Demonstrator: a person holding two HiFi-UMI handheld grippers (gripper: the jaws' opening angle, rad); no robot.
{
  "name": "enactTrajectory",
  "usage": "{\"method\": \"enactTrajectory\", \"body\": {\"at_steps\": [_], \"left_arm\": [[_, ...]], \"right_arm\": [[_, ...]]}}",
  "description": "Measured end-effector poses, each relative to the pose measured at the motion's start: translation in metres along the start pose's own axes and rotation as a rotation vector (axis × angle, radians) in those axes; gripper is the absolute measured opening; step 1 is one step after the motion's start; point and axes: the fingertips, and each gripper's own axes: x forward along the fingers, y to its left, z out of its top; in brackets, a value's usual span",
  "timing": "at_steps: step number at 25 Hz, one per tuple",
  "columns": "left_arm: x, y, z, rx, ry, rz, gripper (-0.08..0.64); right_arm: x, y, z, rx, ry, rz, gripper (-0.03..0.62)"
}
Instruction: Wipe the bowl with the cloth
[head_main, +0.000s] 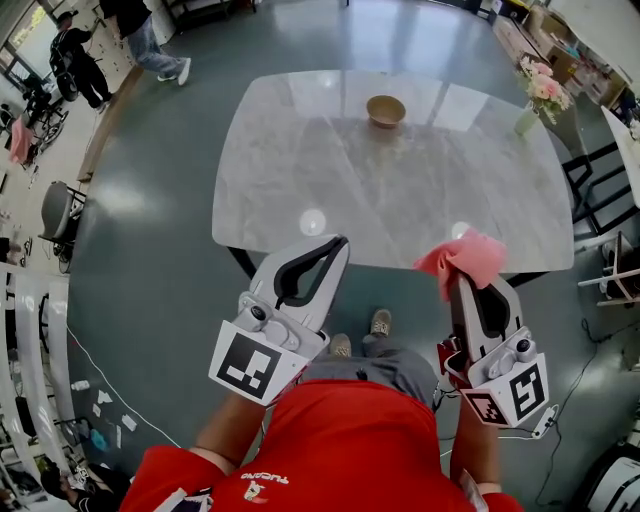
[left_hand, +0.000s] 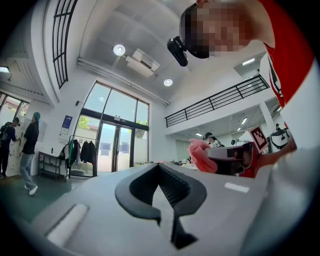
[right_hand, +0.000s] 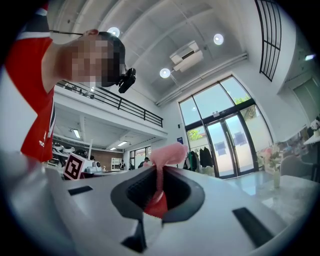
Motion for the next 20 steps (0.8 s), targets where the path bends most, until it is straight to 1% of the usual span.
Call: {"method": "enactTrajectory", "body": {"at_steps": [4,9,20], "left_arm": [[0.011,0.0,-0.002,0.006,0.005,0.005,0.006],[0.025,0.014,-0.005,0.012,0.016,0.035,0.006],[0.084,0.04,-0.018,0.027,0.048,0.062,0.006]], "right_arm": [[0.004,-0.013,-0.002,0.004,0.004,0.008,0.019],[0.023,-0.026,-0.007,0.011,0.003,0.042,0.02],[0.064,-0.086,-0.016,0.024,0.013,0.076,0.02]]}}
